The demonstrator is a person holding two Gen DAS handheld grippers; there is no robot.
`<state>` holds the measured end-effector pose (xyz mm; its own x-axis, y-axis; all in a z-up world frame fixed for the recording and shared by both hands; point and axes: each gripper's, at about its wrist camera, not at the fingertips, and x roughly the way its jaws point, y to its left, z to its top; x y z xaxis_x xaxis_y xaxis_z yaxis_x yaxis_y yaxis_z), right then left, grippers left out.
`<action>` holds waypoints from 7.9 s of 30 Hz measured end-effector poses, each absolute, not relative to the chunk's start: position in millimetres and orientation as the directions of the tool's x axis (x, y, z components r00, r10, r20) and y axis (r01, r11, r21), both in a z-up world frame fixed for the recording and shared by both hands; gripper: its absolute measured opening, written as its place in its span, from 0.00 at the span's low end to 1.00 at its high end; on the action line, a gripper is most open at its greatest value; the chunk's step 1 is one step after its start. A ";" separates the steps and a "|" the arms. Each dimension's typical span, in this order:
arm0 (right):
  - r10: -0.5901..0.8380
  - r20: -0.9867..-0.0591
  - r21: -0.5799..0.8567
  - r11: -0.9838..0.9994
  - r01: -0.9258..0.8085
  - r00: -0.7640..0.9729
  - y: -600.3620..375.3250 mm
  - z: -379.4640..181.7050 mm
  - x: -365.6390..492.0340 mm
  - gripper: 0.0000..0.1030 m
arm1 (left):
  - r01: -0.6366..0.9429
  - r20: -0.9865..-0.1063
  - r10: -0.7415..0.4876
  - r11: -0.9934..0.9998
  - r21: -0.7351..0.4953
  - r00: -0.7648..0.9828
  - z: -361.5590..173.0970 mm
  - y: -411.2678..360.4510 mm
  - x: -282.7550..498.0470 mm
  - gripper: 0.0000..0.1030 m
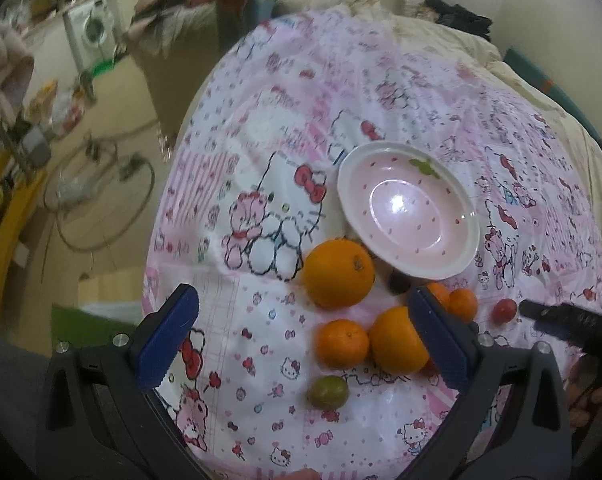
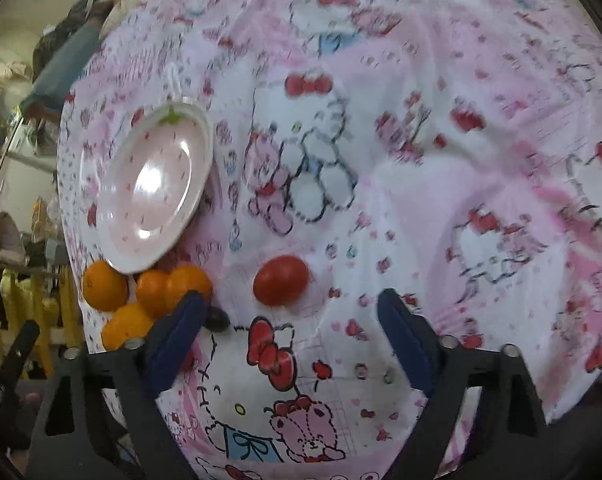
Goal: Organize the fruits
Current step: 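Grasp and lift the red tomato with the right tool while the left tool grasps a large orange, then place the orange on the plate with the left tool while the right tool carries the tomato, then lower the red tomato onto the plate and open the right tool, then move both tools toward the two small black fruits beside the plate, then grasp a black fruit with the left tool while the right tool grasps the other black fruit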
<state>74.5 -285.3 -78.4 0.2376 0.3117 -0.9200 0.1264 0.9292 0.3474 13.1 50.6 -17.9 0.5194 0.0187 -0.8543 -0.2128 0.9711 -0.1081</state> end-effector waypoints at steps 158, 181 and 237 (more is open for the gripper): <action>0.435 -0.869 0.409 0.900 -0.153 0.236 -197.6 -48.4 212.5 0.56 | -0.125 -0.946 -0.126 0.978 -0.170 0.299 -47.1 30.7 125.0 0.83; 0.474 -0.840 0.501 0.864 0.042 0.265 -282.8 -61.0 99.5 0.56 | -0.037 -0.967 -0.231 0.971 -0.237 0.111 -106.5 -10.6 117.5 0.40; 0.240 -0.963 0.174 0.900 -0.400 0.122 -165.5 -105.2 73.8 0.23 | -0.107 -0.953 -0.265 0.954 -0.281 0.146 -86.7 29.3 100.6 0.13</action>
<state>73.8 -165.5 -105.2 0.1220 0.2404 -0.9630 -0.4003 0.8997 0.1739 100.6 29.3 -86.7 0.1455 -0.2648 -0.9533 -0.1069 0.9537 -0.2812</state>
